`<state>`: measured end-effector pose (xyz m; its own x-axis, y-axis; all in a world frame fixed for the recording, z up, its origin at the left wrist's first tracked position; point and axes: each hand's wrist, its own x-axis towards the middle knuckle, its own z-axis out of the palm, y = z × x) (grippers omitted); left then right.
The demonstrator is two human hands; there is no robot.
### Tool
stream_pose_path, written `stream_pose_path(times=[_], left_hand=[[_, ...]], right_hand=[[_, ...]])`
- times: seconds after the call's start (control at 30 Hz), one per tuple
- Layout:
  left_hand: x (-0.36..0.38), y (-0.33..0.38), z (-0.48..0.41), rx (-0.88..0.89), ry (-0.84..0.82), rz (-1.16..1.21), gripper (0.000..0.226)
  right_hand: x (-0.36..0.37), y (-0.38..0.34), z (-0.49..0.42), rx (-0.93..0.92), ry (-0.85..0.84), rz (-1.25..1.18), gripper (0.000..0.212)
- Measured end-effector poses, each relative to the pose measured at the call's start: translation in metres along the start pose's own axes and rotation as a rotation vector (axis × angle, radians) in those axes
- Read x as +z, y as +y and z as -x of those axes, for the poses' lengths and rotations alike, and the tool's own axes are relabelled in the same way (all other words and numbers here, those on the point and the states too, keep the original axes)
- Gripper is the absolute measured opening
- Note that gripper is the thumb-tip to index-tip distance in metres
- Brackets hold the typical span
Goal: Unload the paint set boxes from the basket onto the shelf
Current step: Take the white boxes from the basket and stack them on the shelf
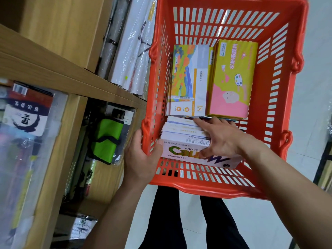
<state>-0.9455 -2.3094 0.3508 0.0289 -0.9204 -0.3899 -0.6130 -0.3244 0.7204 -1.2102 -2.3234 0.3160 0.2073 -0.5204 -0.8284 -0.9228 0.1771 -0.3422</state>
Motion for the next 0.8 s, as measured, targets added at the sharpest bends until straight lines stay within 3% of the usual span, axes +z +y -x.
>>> stream_pose_path(times=[0.23, 0.33, 0.43, 0.53, 0.6, 0.67, 0.73, 0.8], left_hand=[[-0.001, -0.002, 0.003, 0.017, 0.041, -0.018, 0.044], [-0.003, 0.004, 0.008, 0.049, 0.104, -0.019, 0.058], [-0.005, 0.018, 0.013, 0.188, 0.222, -0.161, 0.063], [-0.004, 0.037, 0.023, 0.355, 0.295, -0.211, 0.052], [0.007, 0.051, 0.03, 0.327, 0.178, -0.118, 0.048], [0.024, 0.069, 0.033, 0.144, -0.043, 0.121, 0.053], [0.044, 0.077, 0.026, -0.018, -0.246, 0.387, 0.069], [0.062, 0.077, 0.015, -0.085, -0.356, 0.453, 0.08]], right_hand=[[-0.015, 0.01, 0.044, -0.041, 0.166, -0.367, 0.125], [-0.013, 0.004, 0.061, -0.076, 0.281, -0.598, 0.122], [-0.005, 0.0, 0.072, -0.096, 0.373, -0.855, 0.12], [0.0, 0.001, 0.079, -0.116, 0.42, -0.952, 0.119], [0.002, 0.003, 0.084, -0.145, 0.475, -1.002, 0.11], [0.0, 0.003, 0.088, -0.179, 0.529, -1.034, 0.092], [0.0, 0.005, 0.09, -0.202, 0.545, -1.057, 0.086], [-0.001, 0.006, 0.093, -0.226, 0.57, -1.092, 0.081]])
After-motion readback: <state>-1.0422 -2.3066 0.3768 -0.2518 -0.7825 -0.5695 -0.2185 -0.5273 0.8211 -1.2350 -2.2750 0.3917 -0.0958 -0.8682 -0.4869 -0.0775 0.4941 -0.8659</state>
